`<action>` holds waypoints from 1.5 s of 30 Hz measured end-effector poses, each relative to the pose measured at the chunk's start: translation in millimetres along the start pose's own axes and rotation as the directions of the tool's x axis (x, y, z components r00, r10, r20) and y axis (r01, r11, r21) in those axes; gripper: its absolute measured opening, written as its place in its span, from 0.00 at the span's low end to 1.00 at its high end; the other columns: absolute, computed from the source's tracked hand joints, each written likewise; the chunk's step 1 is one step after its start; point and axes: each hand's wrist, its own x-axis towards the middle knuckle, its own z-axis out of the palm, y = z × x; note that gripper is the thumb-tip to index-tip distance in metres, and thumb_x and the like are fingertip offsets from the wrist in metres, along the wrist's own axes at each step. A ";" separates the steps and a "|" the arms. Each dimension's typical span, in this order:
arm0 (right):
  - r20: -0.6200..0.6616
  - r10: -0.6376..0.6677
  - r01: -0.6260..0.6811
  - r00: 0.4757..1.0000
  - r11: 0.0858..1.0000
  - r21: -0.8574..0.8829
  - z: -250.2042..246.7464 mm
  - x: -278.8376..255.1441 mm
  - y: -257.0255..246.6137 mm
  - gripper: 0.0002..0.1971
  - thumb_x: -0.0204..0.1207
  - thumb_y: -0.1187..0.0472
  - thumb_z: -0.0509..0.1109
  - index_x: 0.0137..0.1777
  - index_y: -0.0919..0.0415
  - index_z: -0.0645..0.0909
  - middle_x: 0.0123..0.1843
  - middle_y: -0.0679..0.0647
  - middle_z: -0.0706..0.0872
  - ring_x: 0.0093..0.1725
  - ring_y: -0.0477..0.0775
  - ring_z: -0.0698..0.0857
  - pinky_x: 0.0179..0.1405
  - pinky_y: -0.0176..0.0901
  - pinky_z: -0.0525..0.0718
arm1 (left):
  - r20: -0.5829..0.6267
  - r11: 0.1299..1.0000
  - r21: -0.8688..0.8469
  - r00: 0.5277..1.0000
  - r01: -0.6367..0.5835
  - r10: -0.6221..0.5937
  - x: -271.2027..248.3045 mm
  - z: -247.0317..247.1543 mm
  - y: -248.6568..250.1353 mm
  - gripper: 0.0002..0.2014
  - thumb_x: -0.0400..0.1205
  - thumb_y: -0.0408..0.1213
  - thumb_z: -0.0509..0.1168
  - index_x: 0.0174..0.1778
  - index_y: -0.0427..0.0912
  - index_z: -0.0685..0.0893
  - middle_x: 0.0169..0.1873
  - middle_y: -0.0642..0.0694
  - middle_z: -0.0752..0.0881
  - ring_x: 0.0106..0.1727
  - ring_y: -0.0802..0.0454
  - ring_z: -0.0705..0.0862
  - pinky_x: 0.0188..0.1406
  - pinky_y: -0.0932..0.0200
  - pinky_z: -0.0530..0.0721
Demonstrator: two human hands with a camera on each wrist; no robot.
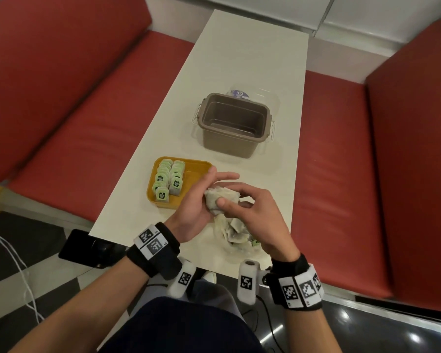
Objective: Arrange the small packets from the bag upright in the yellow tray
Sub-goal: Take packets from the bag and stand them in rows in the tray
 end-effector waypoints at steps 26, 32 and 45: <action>0.075 -0.294 0.301 0.953 0.882 -0.362 77.9 49.5 -4.4 0.23 0.82 0.68 0.78 0.68 0.40 0.87 0.59 0.40 0.91 0.55 0.51 0.91 0.52 0.49 0.91 | -0.054 0.997 -0.002 0.996 0.076 -0.076 -15.8 -103.9 46.5 0.14 0.89 0.40 0.72 0.67 0.35 0.86 0.50 0.37 0.92 0.43 0.48 0.91 0.38 0.64 0.91; 0.013 -0.366 0.354 0.930 0.887 -0.296 90.5 63.6 -4.7 0.12 0.79 0.62 0.85 0.58 0.46 0.94 0.57 0.44 0.91 0.52 0.54 0.92 0.52 0.55 0.92 | -0.058 0.991 0.047 0.990 0.129 -0.126 -13.7 -129.0 50.6 0.13 0.87 0.46 0.75 0.59 0.41 0.83 0.42 0.41 0.87 0.35 0.53 0.82 0.23 0.69 0.76; -0.135 -0.198 0.114 0.971 0.877 -0.468 100.4 130.6 19.9 0.05 0.86 0.55 0.79 0.57 0.48 0.85 0.46 0.41 0.92 0.49 0.40 0.90 0.50 0.35 0.86 | -0.290 0.988 0.122 0.955 0.093 -0.054 -4.4 -201.8 45.0 0.11 0.88 0.43 0.74 0.59 0.40 0.85 0.44 0.38 0.89 0.37 0.49 0.87 0.29 0.63 0.81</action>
